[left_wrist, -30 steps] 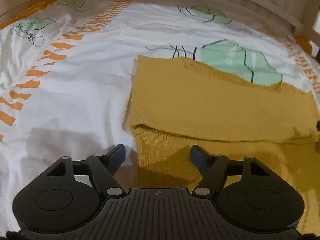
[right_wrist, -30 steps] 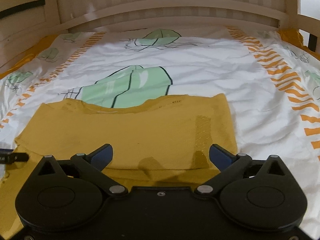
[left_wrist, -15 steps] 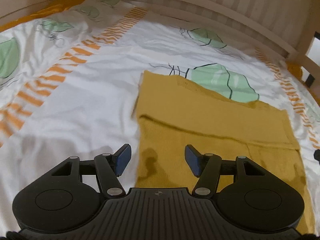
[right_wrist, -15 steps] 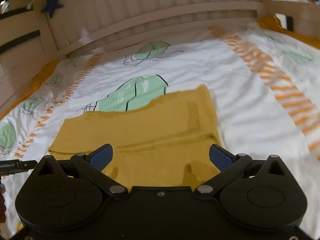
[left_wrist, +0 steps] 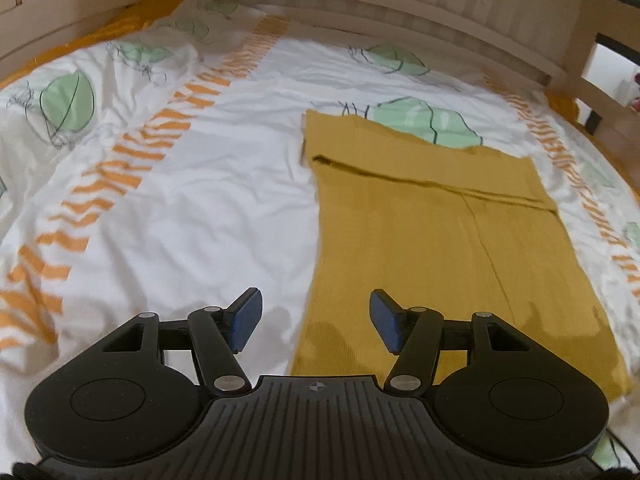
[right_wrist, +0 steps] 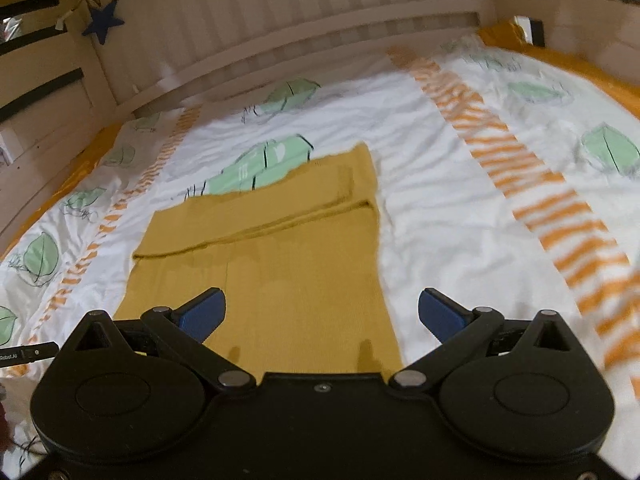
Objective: Fold small clothes
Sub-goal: 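Move both open tools to the sweater's hem, then grasp the hem with the left tool while the right tool grasps it too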
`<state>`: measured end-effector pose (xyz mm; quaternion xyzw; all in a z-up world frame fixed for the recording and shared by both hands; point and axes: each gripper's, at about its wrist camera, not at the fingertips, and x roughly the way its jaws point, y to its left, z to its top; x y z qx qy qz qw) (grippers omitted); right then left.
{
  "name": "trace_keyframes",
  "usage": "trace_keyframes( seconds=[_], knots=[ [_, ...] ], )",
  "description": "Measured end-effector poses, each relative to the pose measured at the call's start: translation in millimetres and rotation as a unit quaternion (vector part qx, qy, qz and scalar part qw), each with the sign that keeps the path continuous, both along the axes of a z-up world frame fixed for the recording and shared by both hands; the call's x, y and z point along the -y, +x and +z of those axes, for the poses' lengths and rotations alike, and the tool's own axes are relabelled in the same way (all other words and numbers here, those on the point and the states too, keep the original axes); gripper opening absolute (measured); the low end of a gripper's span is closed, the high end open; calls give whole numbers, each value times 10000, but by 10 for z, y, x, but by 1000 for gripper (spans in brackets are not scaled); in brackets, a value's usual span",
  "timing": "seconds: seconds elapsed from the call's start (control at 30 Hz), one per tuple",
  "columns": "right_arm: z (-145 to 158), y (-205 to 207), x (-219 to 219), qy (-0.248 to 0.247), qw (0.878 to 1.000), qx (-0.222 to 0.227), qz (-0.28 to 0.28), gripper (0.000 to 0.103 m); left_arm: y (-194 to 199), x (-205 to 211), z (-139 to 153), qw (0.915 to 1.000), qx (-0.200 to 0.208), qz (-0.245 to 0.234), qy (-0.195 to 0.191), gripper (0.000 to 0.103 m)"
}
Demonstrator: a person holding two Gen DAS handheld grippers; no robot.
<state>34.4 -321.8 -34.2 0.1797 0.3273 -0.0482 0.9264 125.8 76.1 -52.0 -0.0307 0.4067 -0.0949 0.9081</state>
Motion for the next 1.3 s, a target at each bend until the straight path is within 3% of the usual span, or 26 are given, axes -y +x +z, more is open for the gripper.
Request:
trace_keyframes(
  seconds=[0.33, 0.63, 0.8, 1.07, 1.3],
  knots=[
    [-207, -316, 1, 293, 9990, -324, -23, 102, -256, -216, -192, 9981, -427, -170, -413, 58],
    [-368, -349, 151, 930, 9938, -585, -149, 102, -235, -202, -422, 9923, -993, -484, -557, 58],
    [-451, -307, 208, 1175, 9892, -851, -203, 102, -192, -122, -575, 9875, -1358, -666, -441, 58],
    [-687, -146, 293, 1684, 9729, -1582, -27, 103, -187, -82, -645, 9856, -1487, -723, -361, 63],
    [-802, -104, 336, 2105, 9604, -1821, 123, 103, -164, -77, -672, 9841, -1543, -733, -477, 70]
  ],
)
